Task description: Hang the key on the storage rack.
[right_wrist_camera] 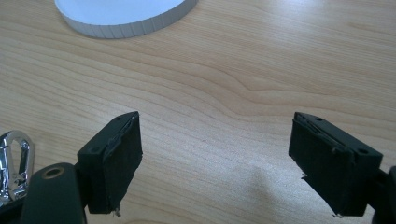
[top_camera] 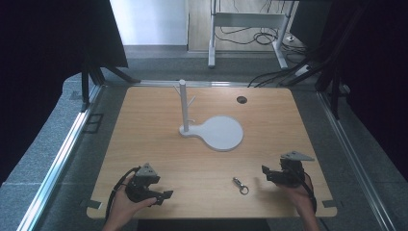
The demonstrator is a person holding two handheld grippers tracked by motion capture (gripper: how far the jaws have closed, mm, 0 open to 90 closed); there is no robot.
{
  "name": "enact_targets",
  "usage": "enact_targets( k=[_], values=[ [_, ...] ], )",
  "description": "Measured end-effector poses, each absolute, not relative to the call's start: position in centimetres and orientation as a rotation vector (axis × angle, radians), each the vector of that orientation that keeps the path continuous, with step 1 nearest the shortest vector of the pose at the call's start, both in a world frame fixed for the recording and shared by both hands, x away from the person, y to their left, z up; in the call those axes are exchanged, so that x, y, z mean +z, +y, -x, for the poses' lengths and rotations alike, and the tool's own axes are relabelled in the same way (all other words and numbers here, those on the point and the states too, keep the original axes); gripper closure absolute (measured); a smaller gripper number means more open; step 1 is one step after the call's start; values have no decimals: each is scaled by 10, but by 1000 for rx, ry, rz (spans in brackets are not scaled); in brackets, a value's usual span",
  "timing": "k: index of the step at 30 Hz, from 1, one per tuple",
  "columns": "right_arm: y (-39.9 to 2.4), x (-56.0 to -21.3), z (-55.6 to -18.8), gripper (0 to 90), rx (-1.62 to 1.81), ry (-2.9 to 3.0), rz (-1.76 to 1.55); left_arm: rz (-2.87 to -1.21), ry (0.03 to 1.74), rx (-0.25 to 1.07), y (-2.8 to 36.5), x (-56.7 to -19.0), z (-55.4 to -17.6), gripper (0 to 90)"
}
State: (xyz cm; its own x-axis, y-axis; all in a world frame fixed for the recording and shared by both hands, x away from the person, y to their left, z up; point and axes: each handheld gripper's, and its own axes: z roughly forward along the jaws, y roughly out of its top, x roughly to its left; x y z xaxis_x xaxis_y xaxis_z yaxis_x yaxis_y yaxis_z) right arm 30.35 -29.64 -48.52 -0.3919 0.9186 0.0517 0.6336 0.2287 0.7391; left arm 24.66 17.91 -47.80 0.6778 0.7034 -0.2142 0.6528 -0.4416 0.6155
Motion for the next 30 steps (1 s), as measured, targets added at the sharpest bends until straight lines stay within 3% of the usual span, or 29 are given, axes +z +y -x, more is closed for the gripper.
enact_targets(
  k=[14,30],
  values=[
    [-296,-476,-306,291,952,2208,-1398,-2198,1052,97,180,-478,-246,231],
    [-278,-453,-327,341,859,2411,-1296,-2195,1053,98,182,-478,-246,232]
  ],
)
